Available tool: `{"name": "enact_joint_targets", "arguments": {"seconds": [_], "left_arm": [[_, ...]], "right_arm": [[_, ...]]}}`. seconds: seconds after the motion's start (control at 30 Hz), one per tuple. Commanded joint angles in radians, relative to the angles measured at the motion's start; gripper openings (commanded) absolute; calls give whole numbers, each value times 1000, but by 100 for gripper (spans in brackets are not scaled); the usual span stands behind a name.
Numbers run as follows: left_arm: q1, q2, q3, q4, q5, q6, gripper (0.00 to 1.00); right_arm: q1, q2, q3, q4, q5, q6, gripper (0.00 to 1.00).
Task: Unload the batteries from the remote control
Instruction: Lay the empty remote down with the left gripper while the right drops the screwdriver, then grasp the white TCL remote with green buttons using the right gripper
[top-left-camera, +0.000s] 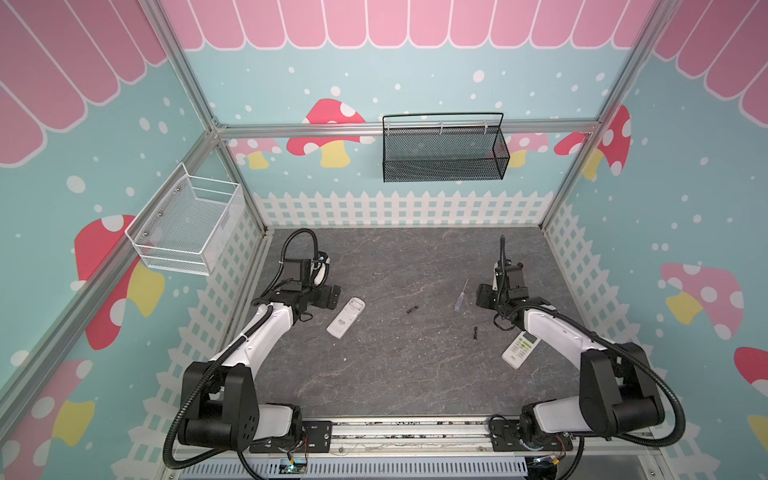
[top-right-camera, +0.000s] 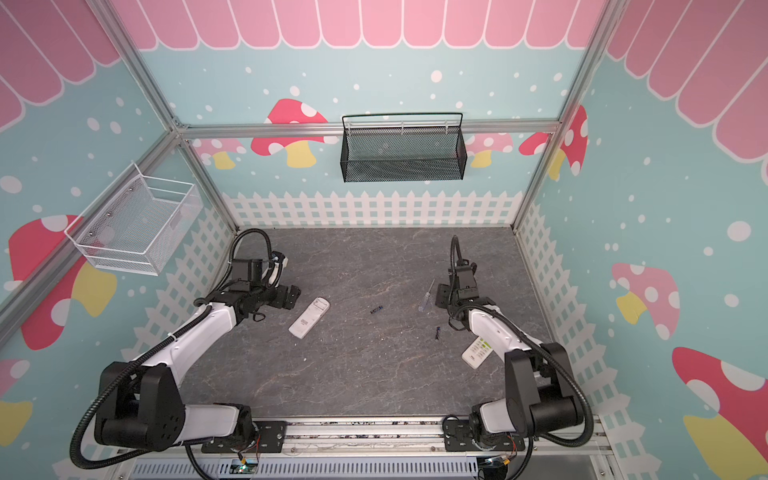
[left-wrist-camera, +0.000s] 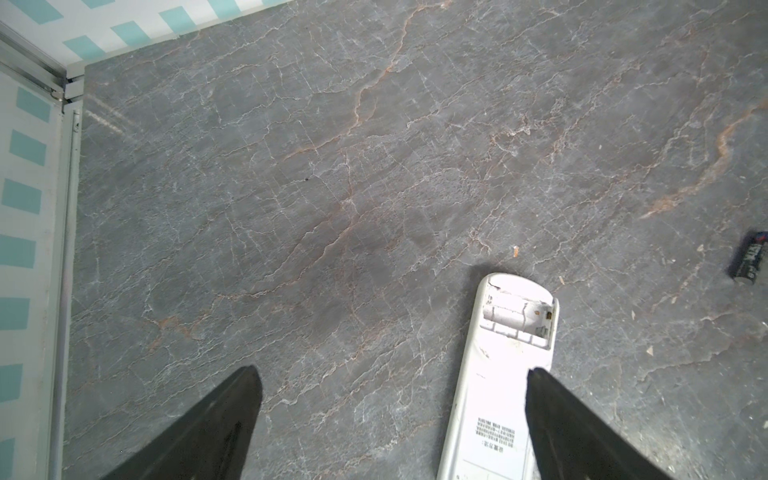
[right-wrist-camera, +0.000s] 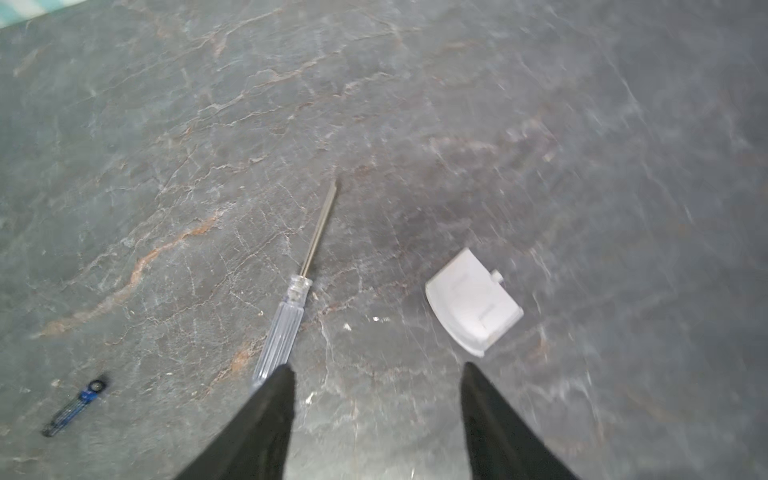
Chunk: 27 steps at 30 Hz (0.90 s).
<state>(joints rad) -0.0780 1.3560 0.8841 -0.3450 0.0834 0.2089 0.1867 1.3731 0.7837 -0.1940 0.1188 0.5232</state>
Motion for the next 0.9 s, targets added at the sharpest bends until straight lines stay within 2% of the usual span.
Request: {"name": "enact_joint_targets", "arguments": {"seconds": [0.0,0.07,0.1,0.3,0.5,0.87], "left_arm": [[6,14,25,6,13,-33,99],[5,12,29,-2,15,-39,99],[6,11,27,-1,16,-37,99],[6,9,35,-4,13,-38,99],[7,7,37,-8,17,-39,99],[7,27,30,10,16,-28,100]], "right_arm": [[-12,-52,5,-248,84,126,83],[-19,-99,-7,-309,109,176,97],[-25,-124,-22,-326,112,193,99],[-96,-186,-101,-385,73,273,99],[-170,-199,-160,-381,23,298,99],[-239,-270,-247,-358,-24,318,97]]}}
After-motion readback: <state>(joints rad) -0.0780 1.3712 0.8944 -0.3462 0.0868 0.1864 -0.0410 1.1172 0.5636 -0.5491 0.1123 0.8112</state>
